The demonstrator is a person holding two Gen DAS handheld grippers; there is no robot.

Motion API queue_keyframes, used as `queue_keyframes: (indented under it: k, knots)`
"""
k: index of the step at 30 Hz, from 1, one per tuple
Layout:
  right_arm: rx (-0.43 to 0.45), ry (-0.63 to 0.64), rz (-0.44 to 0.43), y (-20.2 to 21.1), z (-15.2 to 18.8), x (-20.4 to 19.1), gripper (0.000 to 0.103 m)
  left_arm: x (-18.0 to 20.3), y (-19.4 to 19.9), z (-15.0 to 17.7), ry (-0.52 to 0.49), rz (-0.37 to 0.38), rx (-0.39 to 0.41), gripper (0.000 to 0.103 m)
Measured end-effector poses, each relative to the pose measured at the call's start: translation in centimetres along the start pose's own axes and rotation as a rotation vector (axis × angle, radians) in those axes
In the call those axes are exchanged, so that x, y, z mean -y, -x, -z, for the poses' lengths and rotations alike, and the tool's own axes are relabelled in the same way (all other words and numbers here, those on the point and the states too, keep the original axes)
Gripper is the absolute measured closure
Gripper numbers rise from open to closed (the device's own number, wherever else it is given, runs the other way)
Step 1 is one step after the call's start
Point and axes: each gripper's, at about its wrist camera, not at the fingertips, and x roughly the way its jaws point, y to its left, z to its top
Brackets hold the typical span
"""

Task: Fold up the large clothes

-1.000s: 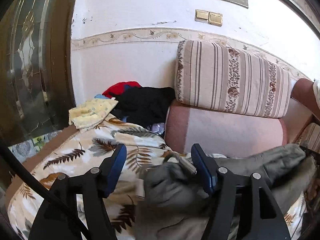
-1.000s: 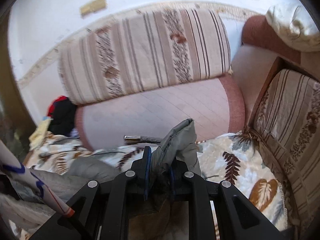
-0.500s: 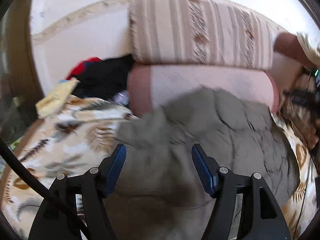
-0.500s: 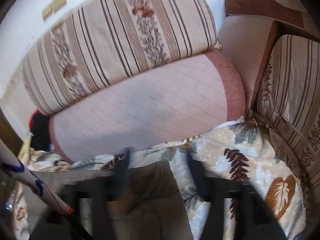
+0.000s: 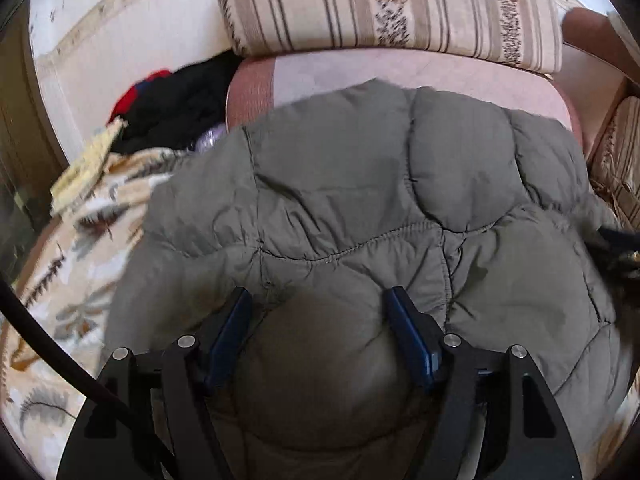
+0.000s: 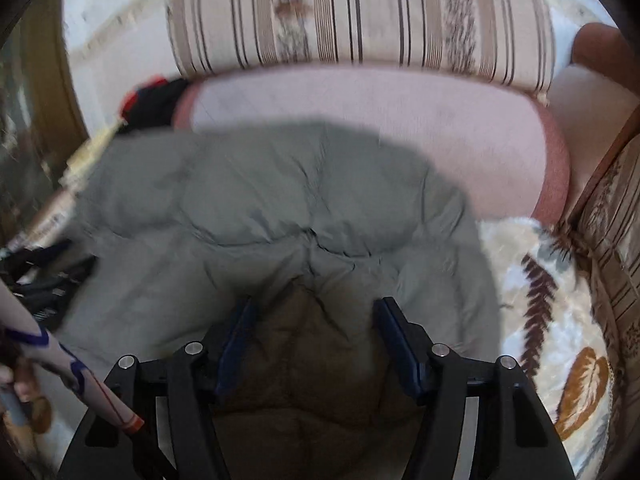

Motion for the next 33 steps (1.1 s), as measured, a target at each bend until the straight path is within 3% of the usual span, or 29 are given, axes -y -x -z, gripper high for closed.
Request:
queue_keyframes:
  k: [4,7,10,14,19,21,23,25,33]
  knots:
    - [-0.117,-0.119,-0.048,-4.8,-0.3,2.1,0.026,-0.4,-2.5,-0.8,0.04,0.008,-0.066,0.026]
    - [-0.157,-0.192,-0.059,-4.9,-0.7,2.9,0.026,-0.5,-1.4,-1.1,0.067,-0.003,-0.097,0.026]
    - [-0.091,-0.144,-0.013,-0.6,0.3,1.7,0.028,-0.7,2.7,0.6,0.056,0.008,-0.032,0.027]
    - [0.022,-0.115,-0.044,6.7,4.8,0.9,0.028,-1.4,8.5,5.4,0.03,-0.053,0.042,0.027]
    - [0.078,-0.148,-0.018,11.2,10.9,1.2,0.029,-3.2,11.2,9.7,0.11,-0.082,0.03,0.027]
    - [0.11,-0.159,0.02,11.9,12.4,1.4,0.032,-3.7,11.5,10.7,0.135,-0.142,0.051,0.027]
    - [0.124,-0.18,0.037,11.7,12.5,2.1,0.039,-4.1,11.3,11.3,0.162,-0.173,0.064,0.027]
    - [0.124,-0.192,0.047,11.1,12.0,2.6,0.039,-4.6,10.8,11.7,0.191,-0.198,0.078,0.027]
    - [0.047,-0.219,0.094,5.9,12.2,3.7,0.039,-5.5,7.3,11.7,0.203,-0.159,0.066,0.022]
